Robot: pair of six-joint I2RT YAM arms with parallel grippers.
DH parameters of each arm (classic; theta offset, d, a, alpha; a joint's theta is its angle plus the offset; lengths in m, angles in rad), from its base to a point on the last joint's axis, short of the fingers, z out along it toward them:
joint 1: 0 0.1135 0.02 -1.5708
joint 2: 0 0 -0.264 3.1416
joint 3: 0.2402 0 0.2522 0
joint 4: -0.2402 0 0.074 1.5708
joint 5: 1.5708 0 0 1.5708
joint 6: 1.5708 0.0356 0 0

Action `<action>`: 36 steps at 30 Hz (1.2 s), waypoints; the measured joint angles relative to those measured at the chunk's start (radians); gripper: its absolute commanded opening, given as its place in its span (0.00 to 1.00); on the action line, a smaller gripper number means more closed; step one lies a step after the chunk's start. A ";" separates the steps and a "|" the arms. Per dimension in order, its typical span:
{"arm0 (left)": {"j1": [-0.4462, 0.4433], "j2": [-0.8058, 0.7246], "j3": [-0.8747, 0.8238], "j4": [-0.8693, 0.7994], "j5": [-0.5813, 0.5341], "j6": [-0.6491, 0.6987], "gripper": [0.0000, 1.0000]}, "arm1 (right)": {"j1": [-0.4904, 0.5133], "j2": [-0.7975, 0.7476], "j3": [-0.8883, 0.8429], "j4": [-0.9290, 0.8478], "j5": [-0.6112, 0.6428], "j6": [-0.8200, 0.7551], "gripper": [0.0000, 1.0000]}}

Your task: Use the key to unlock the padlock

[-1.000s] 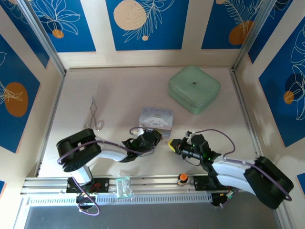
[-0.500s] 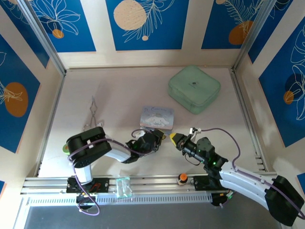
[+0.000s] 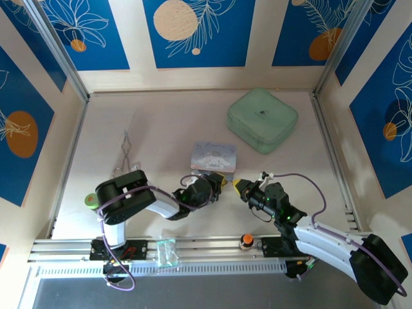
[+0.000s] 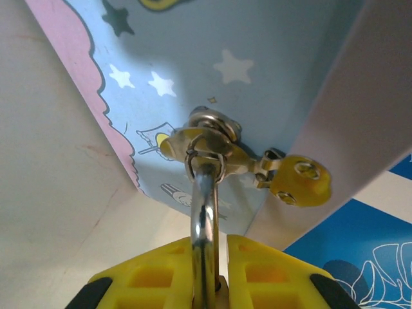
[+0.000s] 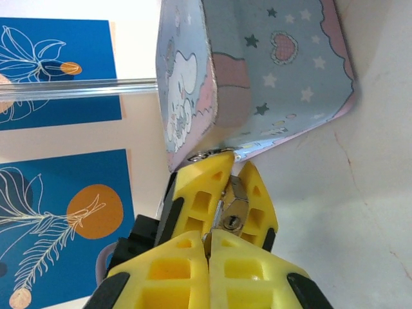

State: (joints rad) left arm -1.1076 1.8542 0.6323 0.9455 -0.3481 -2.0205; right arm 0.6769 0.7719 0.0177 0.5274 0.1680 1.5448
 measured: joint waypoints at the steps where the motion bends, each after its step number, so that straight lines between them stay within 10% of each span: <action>1: 0.000 0.003 0.003 0.007 0.000 -0.006 0.00 | -0.002 0.007 0.000 0.000 -0.004 0.000 0.00; 36: -0.003 0.063 0.017 0.090 -0.011 -0.043 0.00 | 0.072 0.008 0.000 -0.005 0.068 0.003 0.00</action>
State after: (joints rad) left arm -1.1110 1.9171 0.6491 1.0351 -0.3592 -2.0632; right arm 0.7490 0.7795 0.0177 0.5224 0.2363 1.5482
